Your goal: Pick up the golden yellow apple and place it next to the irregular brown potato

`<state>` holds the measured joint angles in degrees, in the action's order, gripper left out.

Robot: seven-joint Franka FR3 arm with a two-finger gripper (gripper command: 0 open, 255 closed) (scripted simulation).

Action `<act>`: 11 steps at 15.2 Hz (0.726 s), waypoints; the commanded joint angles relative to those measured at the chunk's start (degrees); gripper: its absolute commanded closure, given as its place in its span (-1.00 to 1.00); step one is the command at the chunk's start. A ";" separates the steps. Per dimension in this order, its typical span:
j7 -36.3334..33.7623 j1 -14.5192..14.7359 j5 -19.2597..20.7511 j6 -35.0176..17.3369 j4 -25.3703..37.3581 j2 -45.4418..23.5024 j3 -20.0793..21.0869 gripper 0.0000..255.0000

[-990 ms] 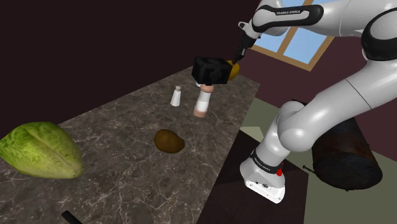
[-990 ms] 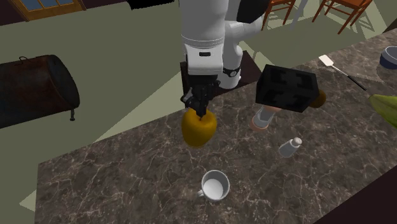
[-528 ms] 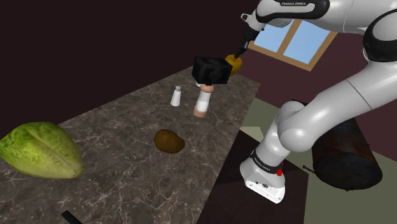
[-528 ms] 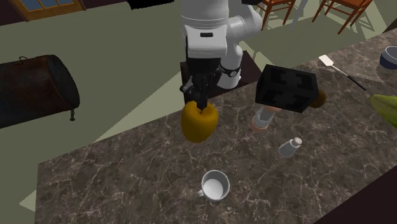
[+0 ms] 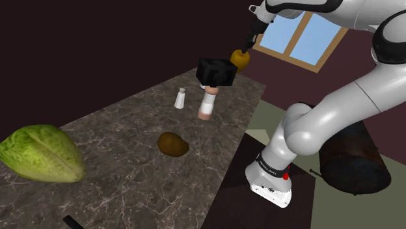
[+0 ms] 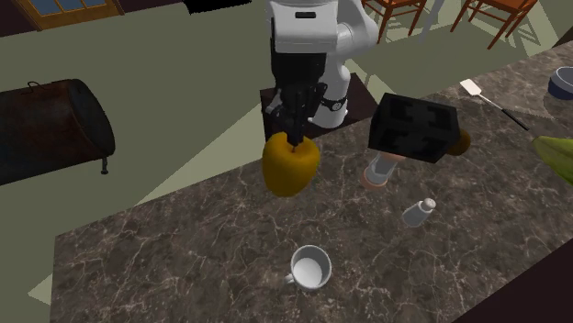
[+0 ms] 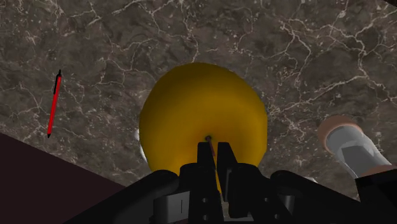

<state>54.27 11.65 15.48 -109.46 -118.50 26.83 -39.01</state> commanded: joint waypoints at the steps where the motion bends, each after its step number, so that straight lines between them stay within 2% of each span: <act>1: -2.35 -0.01 0.28 0.25 -1.16 1.02 2.14 1.00; 11: -17.33 1.70 -0.32 0.80 -7.77 5.36 15.22 1.00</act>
<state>38.35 13.16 15.29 -108.73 -125.70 31.77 -24.95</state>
